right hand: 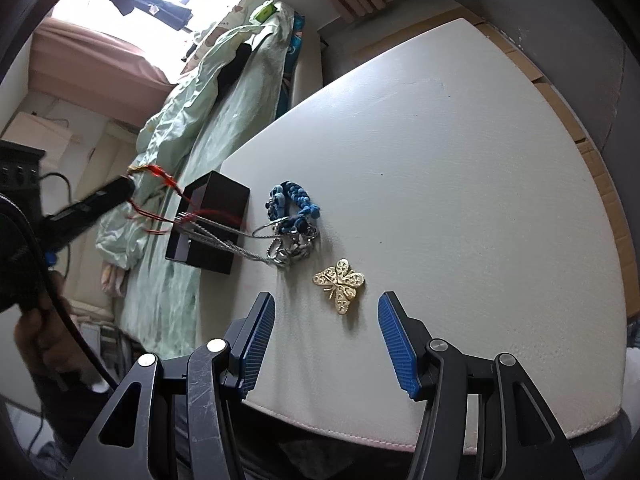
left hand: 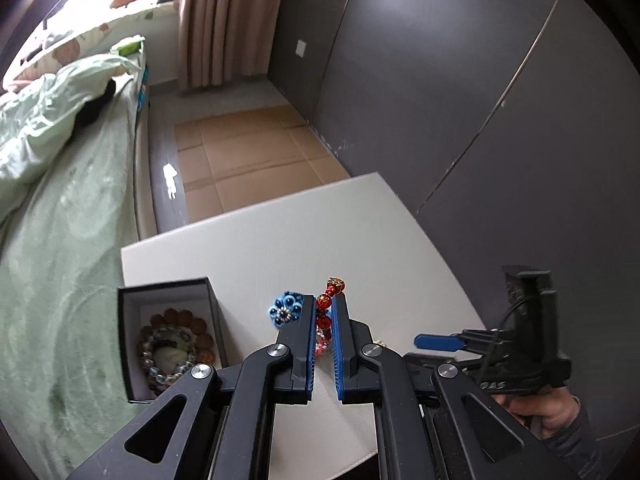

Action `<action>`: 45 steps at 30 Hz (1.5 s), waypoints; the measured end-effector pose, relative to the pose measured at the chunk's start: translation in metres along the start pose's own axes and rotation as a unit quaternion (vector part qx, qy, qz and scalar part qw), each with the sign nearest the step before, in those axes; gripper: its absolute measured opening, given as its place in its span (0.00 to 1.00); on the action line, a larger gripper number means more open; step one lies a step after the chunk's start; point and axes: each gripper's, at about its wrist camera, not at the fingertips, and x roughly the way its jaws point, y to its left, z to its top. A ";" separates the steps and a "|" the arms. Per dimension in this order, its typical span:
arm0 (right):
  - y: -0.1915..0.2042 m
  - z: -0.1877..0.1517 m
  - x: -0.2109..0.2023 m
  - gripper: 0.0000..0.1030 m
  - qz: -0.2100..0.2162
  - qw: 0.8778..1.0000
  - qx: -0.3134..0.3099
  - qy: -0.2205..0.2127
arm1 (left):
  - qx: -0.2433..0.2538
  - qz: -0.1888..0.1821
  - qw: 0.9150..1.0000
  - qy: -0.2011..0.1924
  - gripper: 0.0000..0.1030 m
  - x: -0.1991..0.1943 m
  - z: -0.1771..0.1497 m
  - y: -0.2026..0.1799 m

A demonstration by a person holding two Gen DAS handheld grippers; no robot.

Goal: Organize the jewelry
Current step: 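Lift the red cord jewelry toward the box with the left while the right grasps the gold butterfly pendant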

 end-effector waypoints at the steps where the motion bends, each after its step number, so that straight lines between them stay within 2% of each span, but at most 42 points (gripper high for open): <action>1: 0.003 0.001 0.003 0.54 -0.005 1.000 -0.007 0.004 | 0.000 0.002 1.000 -0.006 0.07 -0.004 0.001 0.000; 5: 0.014 0.006 0.014 0.54 -0.035 0.999 -0.034 0.018 | 0.002 0.004 0.999 -0.033 0.07 -0.024 0.002 -0.001; 11: 0.032 0.010 0.037 0.54 -0.085 0.992 -0.079 0.041 | 0.003 0.006 0.999 -0.054 0.07 -0.048 0.008 0.000; 18: 0.053 0.003 0.060 0.54 -0.160 0.975 -0.147 0.048 | 0.001 -0.002 0.996 -0.086 0.07 -0.075 0.013 0.002; 20: 0.054 0.003 0.061 0.42 -0.183 0.969 -0.159 0.044 | 0.010 0.007 0.998 -0.069 0.07 -0.065 0.012 0.002; 21: 0.052 0.003 0.059 0.30 -0.192 0.967 -0.161 0.042 | 0.008 0.008 0.998 -0.060 0.07 -0.058 0.010 0.003; 22: 0.049 0.005 0.056 0.19 -0.179 0.971 -0.154 0.043 | 0.004 0.007 0.999 -0.046 0.07 -0.047 0.008 0.005; 24: 0.046 0.008 0.050 0.13 -0.162 0.975 -0.147 0.042 | -0.004 0.006 1.000 -0.027 0.07 -0.029 0.003 0.009; 27: 0.044 0.007 0.038 0.02 -0.161 0.976 -0.143 0.030 | -0.018 0.005 1.000 0.002 0.07 0.000 -0.006 0.015; 31: 0.038 0.004 0.018 0.02 -0.143 0.981 -0.132 0.013 | -0.026 0.005 0.999 0.033 0.07 0.028 -0.015 0.020; 37: 0.033 0.008 0.002 0.02 -0.123 0.986 -0.113 -0.007 | -0.024 0.009 0.999 0.034 0.07 0.027 -0.014 0.020; 45: 0.050 0.017 -0.003 0.02 -0.084 0.990 -0.111 -0.023 | -0.033 0.058 0.995 0.071 0.07 0.046 -0.029 0.041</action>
